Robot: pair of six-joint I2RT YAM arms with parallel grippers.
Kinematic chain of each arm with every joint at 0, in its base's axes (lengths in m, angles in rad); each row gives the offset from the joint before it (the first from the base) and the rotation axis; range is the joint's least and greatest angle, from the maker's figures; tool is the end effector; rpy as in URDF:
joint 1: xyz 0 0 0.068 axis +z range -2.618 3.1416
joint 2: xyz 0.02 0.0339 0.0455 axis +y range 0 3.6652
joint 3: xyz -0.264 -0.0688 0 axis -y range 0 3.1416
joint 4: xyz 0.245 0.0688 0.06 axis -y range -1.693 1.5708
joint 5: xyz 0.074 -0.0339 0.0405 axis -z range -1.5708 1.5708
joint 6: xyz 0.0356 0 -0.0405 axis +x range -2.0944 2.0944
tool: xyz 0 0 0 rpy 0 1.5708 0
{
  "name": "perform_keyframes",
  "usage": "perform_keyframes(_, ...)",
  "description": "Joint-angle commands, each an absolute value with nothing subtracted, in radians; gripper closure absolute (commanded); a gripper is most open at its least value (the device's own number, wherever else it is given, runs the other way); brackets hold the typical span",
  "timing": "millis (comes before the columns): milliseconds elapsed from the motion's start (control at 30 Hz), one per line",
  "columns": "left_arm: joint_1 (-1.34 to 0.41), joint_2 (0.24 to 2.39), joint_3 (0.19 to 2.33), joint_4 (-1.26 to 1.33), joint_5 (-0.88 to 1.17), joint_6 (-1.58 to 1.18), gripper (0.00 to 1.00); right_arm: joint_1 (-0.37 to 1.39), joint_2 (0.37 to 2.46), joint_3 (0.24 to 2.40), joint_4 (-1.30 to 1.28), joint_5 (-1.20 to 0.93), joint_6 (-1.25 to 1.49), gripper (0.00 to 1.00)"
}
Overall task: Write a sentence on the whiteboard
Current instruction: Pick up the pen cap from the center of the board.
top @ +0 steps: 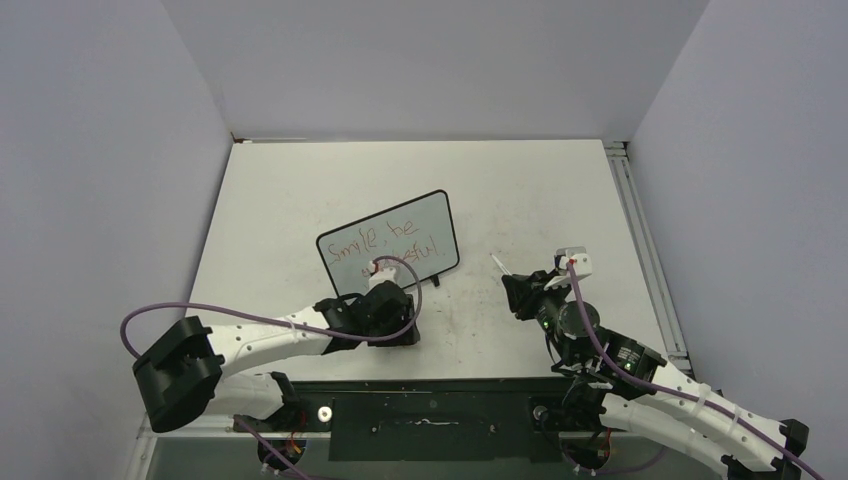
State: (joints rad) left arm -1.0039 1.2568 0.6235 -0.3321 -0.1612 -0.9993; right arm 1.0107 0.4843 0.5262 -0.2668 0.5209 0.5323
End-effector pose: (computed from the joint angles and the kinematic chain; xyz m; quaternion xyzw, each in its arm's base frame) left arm 0.1302 -0.1940 0.1782 -0.0218 0.9515 -0.2089 0.2249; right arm 0.0845 0.1015 0.2832 -0.0231 0.7721 0.2756 0.5721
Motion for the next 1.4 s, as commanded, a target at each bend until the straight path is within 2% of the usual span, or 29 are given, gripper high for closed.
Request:
perform_keyframes(0, -1.01, 1.283, 0.658, -0.292, -0.145, -0.817, 0.43, 1.017, 0.465, 0.561, -0.268, 0.544, 0.54, 0.95)
perform_keyframes(333, -1.028, 1.313, 0.75, -0.386, -0.122, -0.471, 0.41, 1.016, 0.46, 0.553, -0.274, 0.553, 0.552, 0.94)
perform_keyframes(533, -1.028, 1.36, 0.775, -0.428, -0.077, -0.367, 0.46, 1.016, 0.463, 0.555, -0.277, 0.555, 0.564, 0.94)
perform_keyframes(1000, -1.029, 1.425, 0.753, -0.369, -0.054, -0.323, 0.48, 1.017, 0.46, 0.559, -0.287, 0.569, 0.572, 0.94)
perform_keyframes(1200, -1.032, 1.449, 0.75, -0.374, -0.035, -0.352, 0.56, 1.017, 0.457, 0.557, -0.291, 0.576, 0.579, 0.93)
perform_keyframes(1367, -1.058, 1.433, 0.728, -0.373, -0.046, -0.4, 0.58, 1.017, 0.455, 0.558, -0.295, 0.586, 0.581, 0.93)
